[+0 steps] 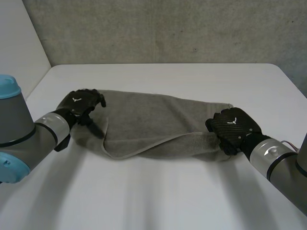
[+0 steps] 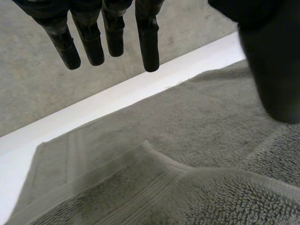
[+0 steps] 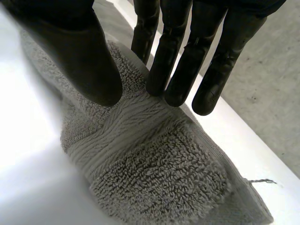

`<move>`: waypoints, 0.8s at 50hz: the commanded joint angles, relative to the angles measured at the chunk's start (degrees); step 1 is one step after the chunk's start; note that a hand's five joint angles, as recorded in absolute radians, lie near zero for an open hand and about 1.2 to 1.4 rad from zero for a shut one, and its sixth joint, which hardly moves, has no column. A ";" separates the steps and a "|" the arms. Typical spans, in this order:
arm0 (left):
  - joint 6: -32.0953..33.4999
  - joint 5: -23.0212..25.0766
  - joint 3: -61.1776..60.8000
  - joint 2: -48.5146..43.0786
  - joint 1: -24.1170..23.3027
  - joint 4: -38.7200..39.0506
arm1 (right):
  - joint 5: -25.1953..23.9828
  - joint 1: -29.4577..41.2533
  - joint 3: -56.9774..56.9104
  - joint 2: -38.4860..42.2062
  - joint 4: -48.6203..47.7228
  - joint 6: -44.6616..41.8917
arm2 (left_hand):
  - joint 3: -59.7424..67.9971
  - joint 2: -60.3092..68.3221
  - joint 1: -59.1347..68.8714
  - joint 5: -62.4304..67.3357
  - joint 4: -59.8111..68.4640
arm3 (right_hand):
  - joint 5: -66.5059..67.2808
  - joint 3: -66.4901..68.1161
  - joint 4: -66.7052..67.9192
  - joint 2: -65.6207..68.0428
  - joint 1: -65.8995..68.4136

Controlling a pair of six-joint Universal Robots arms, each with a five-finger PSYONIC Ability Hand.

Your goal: Fold the towel.

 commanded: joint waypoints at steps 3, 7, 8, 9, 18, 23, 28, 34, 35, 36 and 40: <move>6.38 3.87 0.61 -4.83 0.00 0.48 | -0.03 -0.45 1.35 1.68 -0.76 -2.73 | -1.89 -1.73 -2.08 -0.62 -2.12 | -3.00 -2.68 -2.74 -3.11 -3.32; 15.31 3.79 0.35 -7.02 -0.17 0.04 | -0.03 -0.45 1.35 2.38 -0.76 -3.26 | -1.89 -1.73 -2.08 -0.62 -2.12 | -3.34 -3.02 -3.08 -3.45 -3.66; 15.34 3.79 0.35 -7.02 -0.17 0.04 | -0.03 -0.45 1.44 2.73 -0.76 -3.43 | -1.89 -1.73 -2.08 -0.62 -2.12 | -3.67 -3.36 -3.42 -3.79 -4.00; 17.78 3.70 0.17 -7.46 -0.17 -0.05 | -0.03 -0.45 1.44 2.74 -0.76 -3.43 | -1.89 -1.73 -2.08 -0.62 -2.12 | -3.67 -3.36 -3.42 -3.79 -4.00; 22.29 3.52 -0.53 -7.11 -0.09 -2.42 | -0.03 -0.45 1.96 3.79 -1.99 -3.70 | -1.56 -1.39 -1.74 -0.28 -1.78 | -4.68 -4.37 -4.43 -4.80 -5.01; 22.37 3.35 -0.27 -7.37 -0.08 -2.69 | -0.03 -0.37 2.40 3.88 -2.43 -3.70 | -0.89 -0.72 -1.07 0.39 -1.11 | -4.85 -4.54 -4.60 -4.97 -5.18; 23.25 3.17 -0.18 -8.16 -0.08 -2.95 | 0.06 -0.37 2.58 4.67 -2.43 -3.87 | 6.31 6.47 6.12 7.58 6.08 | -5.53 -5.21 -5.27 -5.64 -5.85; 25.01 3.00 -0.53 -8.87 -0.08 -2.95 | 0.32 -0.37 2.58 5.11 -2.43 -4.57 | 13.91 14.08 13.73 15.19 13.69 | -6.70 -6.39 -6.45 -6.82 -7.03; 25.01 3.00 -0.53 -8.87 -0.08 -2.95 | 0.33 -0.37 2.49 5.20 -2.43 -4.66 | 13.92 14.08 13.73 15.19 13.69 | -6.87 -6.56 -6.62 -6.99 -7.20; 25.36 2.91 -0.62 -8.87 -0.08 -3.21 | 0.33 -0.37 2.49 5.20 -2.43 -4.66 | 16.25 16.41 16.07 17.52 16.03 | -6.87 -6.56 -6.62 -6.99 -7.20; 25.45 2.91 -0.53 -8.78 -0.08 -4.70 | 0.33 -0.37 2.49 5.28 -2.43 -4.66 | 23.83 23.99 23.64 25.10 23.60 | -7.21 -6.89 -6.95 -7.32 -7.53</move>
